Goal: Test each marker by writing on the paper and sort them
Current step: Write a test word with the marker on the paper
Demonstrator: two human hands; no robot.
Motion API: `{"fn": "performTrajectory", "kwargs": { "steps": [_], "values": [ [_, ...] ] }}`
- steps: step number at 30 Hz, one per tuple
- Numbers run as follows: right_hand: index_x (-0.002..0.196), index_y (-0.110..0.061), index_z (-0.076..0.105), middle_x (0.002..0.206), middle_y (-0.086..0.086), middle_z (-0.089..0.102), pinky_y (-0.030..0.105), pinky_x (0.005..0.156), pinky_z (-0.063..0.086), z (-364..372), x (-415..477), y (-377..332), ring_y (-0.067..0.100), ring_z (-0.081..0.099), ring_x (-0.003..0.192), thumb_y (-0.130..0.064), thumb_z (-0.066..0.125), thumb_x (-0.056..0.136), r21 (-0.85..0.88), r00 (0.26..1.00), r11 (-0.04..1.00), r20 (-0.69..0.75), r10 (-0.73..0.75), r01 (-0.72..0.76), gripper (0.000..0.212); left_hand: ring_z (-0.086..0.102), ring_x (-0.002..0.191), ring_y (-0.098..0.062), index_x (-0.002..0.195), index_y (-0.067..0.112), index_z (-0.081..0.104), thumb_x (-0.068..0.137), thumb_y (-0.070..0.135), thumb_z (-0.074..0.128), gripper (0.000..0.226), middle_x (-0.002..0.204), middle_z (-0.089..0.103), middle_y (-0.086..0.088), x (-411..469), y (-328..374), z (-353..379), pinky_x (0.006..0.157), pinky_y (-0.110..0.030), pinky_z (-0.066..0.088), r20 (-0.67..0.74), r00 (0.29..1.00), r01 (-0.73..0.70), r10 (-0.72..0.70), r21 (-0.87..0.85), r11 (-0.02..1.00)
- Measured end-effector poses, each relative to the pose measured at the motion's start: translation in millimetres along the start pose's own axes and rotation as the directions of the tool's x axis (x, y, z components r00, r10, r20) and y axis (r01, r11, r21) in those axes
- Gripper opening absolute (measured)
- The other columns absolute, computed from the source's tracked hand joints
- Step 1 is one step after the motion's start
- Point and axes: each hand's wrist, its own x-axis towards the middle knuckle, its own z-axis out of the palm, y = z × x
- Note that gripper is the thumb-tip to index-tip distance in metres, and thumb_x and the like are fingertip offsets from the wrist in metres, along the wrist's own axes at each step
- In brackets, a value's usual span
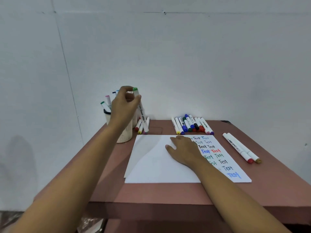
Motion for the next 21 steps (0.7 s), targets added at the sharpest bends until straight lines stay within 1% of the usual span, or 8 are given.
{"fn": "performTrajectory", "kwargs": {
  "steps": [2, 3, 6, 10, 16, 18, 19, 21],
  "values": [
    [0.145, -0.021, 0.039, 0.154, 0.002, 0.031, 0.045, 0.116, 0.02, -1, -2, 1, 0.024, 0.025, 0.142, -0.048, 0.033, 0.1, -0.046, 0.999, 0.999, 0.041, -0.001, 0.003, 0.053, 0.06, 0.079, -0.007, 0.115, 0.018, 0.053, 0.09, 0.023, 0.06, 0.027, 0.087, 0.06, 0.007, 8, 6, -7, 0.066, -0.022, 0.053, 0.004, 0.999, -0.037, 0.037, 0.051, 0.998],
    [0.145, -0.022, 0.038, 0.155, 0.002, 0.03, 0.044, 0.116, 0.018, -2, -3, 0, 0.023, 0.024, 0.143, -0.048, 0.032, 0.1, -0.047, 0.999, 0.999, 0.053, 0.0, 0.002, 0.053, 0.06, 0.079, -0.007, 0.116, 0.018, 0.053, 0.09, 0.023, 0.059, 0.027, 0.086, 0.058, 0.01, 12, 10, -11, 0.063, -0.021, 0.053, 0.006, 0.999, -0.051, 0.05, 0.064, 0.997],
    [0.145, -0.023, 0.039, 0.155, 0.0, 0.031, 0.044, 0.116, 0.019, -1, -2, 1, 0.023, 0.025, 0.142, -0.048, 0.031, 0.1, -0.063, 0.998, 0.998, 0.061, 0.002, 0.002, 0.052, 0.062, 0.084, -0.015, 0.116, 0.018, 0.052, 0.091, 0.024, 0.059, 0.027, 0.09, 0.059, 0.006, 28, 18, -22, 0.072, -0.031, 0.056, -0.004, 0.998, -0.066, 0.066, 0.096, 0.993],
    [0.143, -0.024, 0.041, 0.153, 0.0, 0.034, 0.043, 0.114, 0.022, 0, 0, 0, 0.022, 0.029, 0.14, -0.048, 0.031, 0.1, -0.086, 0.999, 0.996, 0.045, -0.008, 0.012, 0.051, 0.064, 0.09, -0.023, 0.115, 0.016, 0.052, 0.089, 0.02, 0.059, 0.027, 0.094, 0.06, -0.003, 52, 25, -38, 0.08, -0.042, 0.057, -0.039, 0.997, -0.061, 0.063, 0.048, 0.997],
    [0.145, -0.025, 0.038, 0.155, -0.001, 0.031, 0.042, 0.115, 0.021, -1, 0, 0, 0.021, 0.027, 0.141, -0.049, 0.03, 0.1, -0.097, 0.998, 0.995, 0.062, -0.002, 0.008, 0.052, 0.062, 0.086, -0.021, 0.115, 0.014, 0.052, 0.089, 0.018, 0.058, 0.028, 0.093, 0.059, -0.004, 82, 33, -53, 0.081, -0.044, 0.056, -0.1, 0.991, -0.084, 0.092, 0.08, 0.993],
    [0.145, -0.026, 0.037, 0.155, -0.001, 0.03, 0.043, 0.115, 0.021, -1, 1, 0, 0.021, 0.027, 0.141, -0.049, 0.03, 0.1, -0.089, 0.998, 0.996, 0.066, 0.002, 0.004, 0.052, 0.06, 0.084, -0.02, 0.118, 0.012, 0.051, 0.09, 0.018, 0.058, 0.029, 0.095, 0.059, -0.005, 85, 30, -52, 0.076, -0.041, 0.057, -0.087, 0.989, -0.105, 0.118, 0.147, 0.984],
    [0.145, -0.026, 0.037, 0.155, -0.001, 0.03, 0.043, 0.115, 0.021, -1, 1, 0, 0.021, 0.026, 0.141, -0.049, 0.03, 0.1, -0.089, 0.998, 0.996, 0.066, 0.002, 0.004, 0.052, 0.059, 0.083, -0.019, 0.12, 0.012, 0.049, 0.091, 0.018, 0.057, 0.031, 0.097, 0.059, -0.006, 84, 26, -51, 0.07, -0.035, 0.056, -0.067, 0.989, -0.117, 0.132, 0.192, 0.974],
    [0.145, -0.026, 0.038, 0.155, -0.001, 0.03, 0.043, 0.115, 0.02, -1, 0, 0, 0.021, 0.026, 0.141, -0.049, 0.03, 0.1, -0.087, 0.998, 0.996, 0.066, 0.003, 0.003, 0.051, 0.057, 0.08, -0.018, 0.125, 0.012, 0.045, 0.093, 0.017, 0.056, 0.035, 0.097, 0.058, -0.007, 78, 15, -47, 0.058, -0.023, 0.048, -0.02, 0.99, -0.132, 0.142, 0.27, 0.954]
  ]
}}
